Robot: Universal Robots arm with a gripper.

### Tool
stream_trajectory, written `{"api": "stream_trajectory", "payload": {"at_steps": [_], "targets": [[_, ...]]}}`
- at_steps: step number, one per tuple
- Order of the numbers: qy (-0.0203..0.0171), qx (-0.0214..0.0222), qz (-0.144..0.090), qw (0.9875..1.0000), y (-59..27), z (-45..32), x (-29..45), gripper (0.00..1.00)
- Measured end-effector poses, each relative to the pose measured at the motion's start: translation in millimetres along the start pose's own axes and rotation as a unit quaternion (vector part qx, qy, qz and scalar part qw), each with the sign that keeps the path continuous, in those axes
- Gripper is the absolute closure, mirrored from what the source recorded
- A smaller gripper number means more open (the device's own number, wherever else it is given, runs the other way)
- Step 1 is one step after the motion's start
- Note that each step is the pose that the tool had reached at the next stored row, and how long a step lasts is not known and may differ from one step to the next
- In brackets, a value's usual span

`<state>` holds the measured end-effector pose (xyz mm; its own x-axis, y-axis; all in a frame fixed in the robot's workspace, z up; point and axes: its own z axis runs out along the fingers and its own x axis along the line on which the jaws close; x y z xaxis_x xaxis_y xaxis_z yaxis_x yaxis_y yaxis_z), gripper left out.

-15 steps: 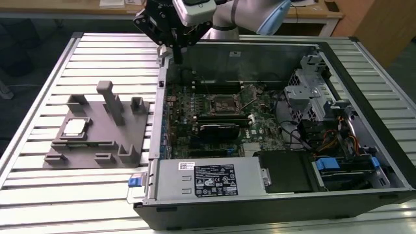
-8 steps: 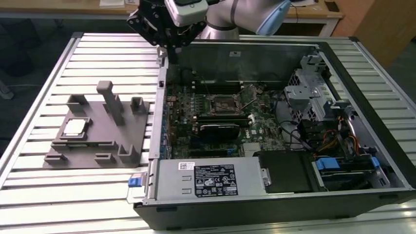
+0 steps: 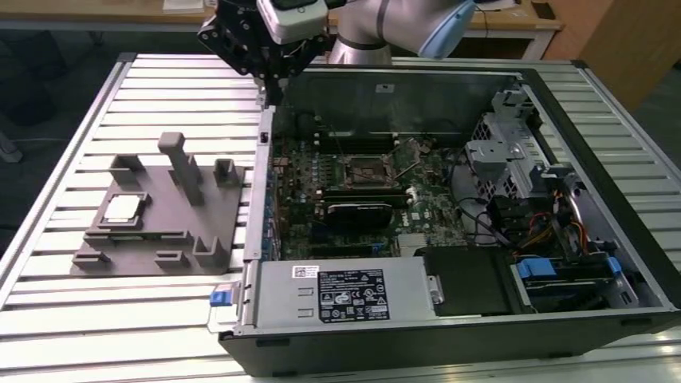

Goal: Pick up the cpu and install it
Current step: 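Reach for the cpu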

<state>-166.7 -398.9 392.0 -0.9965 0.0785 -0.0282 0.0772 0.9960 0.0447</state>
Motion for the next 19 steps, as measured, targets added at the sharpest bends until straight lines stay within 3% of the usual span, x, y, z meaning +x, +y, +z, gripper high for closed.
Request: {"api": "stream_trajectory", "payload": {"at_steps": [19], "targets": [[-0.0001, -0.0001, 0.003, 1.0000, -1.2, -0.2, 15.5, 0.89]]}}
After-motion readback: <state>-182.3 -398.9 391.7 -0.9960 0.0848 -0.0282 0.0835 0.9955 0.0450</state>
